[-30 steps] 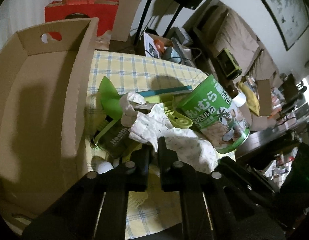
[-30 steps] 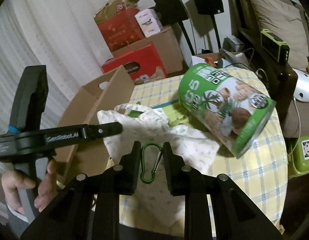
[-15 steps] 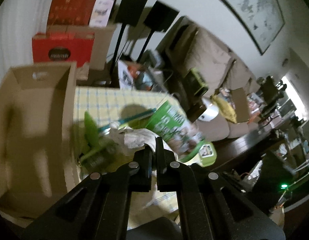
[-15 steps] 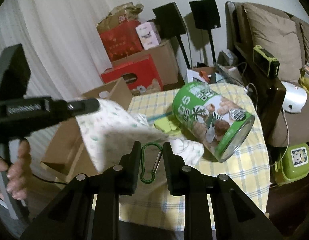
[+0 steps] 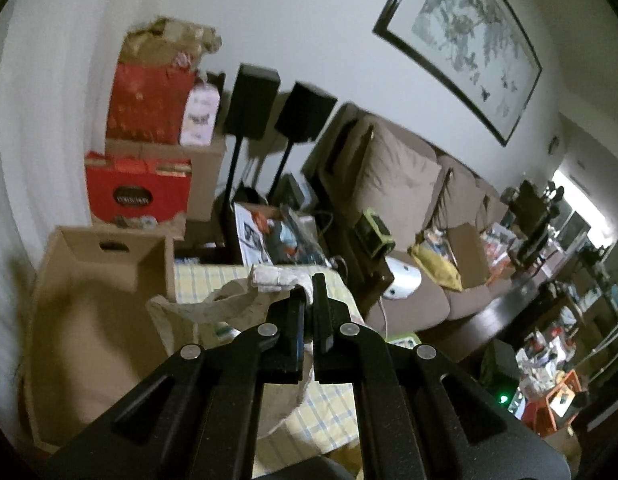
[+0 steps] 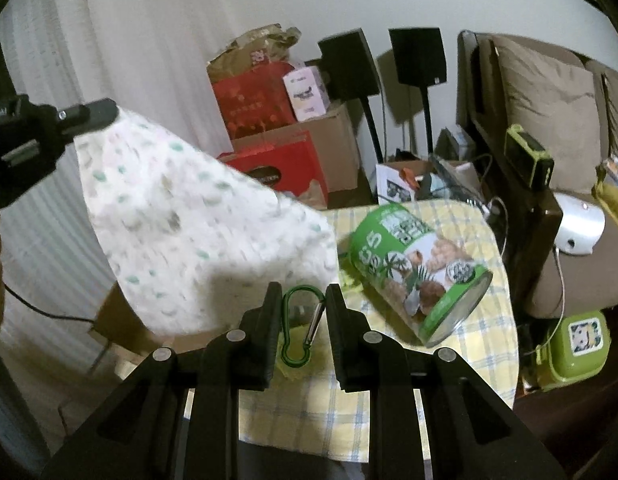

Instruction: Organize objects

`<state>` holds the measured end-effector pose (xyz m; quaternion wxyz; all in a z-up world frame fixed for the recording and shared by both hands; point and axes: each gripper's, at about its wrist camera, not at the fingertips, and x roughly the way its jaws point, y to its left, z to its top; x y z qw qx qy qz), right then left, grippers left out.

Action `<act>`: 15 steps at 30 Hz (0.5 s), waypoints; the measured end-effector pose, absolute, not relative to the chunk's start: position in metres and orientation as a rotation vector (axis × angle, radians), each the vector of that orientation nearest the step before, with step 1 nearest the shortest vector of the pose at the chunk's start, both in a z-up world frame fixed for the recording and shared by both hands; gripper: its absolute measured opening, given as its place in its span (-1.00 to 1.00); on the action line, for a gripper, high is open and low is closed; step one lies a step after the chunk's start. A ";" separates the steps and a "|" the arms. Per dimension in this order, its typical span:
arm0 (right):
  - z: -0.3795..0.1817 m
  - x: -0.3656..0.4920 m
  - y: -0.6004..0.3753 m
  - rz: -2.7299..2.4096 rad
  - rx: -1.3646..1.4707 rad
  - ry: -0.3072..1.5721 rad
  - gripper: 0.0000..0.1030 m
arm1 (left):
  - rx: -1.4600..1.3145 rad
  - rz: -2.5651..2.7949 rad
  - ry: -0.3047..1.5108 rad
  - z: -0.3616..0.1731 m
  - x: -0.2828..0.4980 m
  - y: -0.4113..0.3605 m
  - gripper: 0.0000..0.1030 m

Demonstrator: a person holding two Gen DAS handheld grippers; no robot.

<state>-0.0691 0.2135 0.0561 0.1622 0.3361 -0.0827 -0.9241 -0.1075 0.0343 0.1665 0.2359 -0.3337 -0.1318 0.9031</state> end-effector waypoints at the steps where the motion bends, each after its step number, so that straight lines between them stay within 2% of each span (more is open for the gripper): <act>1: 0.060 -0.069 0.211 -2.638 0.954 -0.226 -0.58 | -0.902 2.491 -0.363 0.172 -0.106 0.030 -0.95; 15: 0.093 -0.079 0.149 -2.566 0.905 -0.124 -0.58 | -0.878 2.670 -0.378 0.186 -0.100 -0.043 -0.95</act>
